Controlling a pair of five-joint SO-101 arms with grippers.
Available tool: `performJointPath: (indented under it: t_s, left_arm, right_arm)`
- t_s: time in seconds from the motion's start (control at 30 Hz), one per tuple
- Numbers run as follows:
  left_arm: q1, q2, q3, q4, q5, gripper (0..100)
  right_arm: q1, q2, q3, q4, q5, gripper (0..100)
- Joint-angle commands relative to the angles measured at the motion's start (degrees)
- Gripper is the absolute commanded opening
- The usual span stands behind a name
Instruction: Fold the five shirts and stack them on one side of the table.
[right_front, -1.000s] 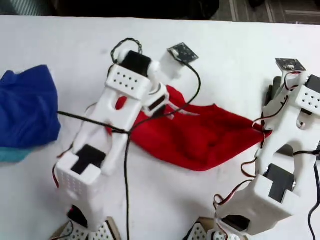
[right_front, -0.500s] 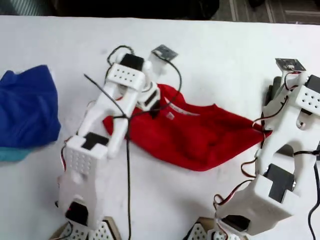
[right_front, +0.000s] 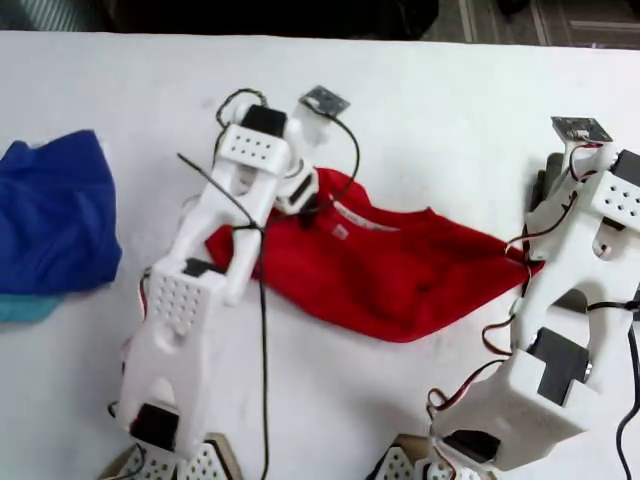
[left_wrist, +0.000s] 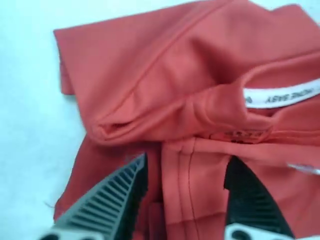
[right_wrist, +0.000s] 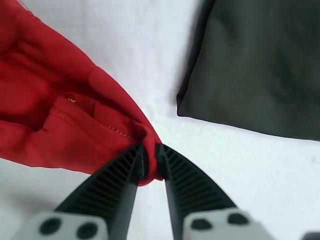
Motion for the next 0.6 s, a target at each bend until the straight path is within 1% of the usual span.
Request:
performJointPath:
  t_s: [0.0, 0.3, 0.4, 0.47, 0.57]
  left_arm:
    - [0.6, 1.3, -5.4, 1.0, 0.6, 26]
    - [1.2, 8.3, -11.6, 1.7, 0.5, 26]
    - [1.3, 9.6, -13.4, 3.3, 0.4, 26]
    - [1.7, 10.4, -15.2, 4.4, 0.4, 23]
    - [2.9, 10.5, -17.1, 6.1, 0.4, 16]
  right_arm:
    - [0.0, -3.1, -1.8, 0.0, 0.5, 1.9]
    - [0.1, -3.1, -1.8, 0.0, 0.5, 1.9]
    - [0.2, -3.1, -1.8, 0.0, 0.5, 1.9]
    - [0.2, -3.1, -1.8, 0.0, 0.5, 1.9]
    - [-0.1, -3.1, -1.8, 0.0, 0.5, 1.9]
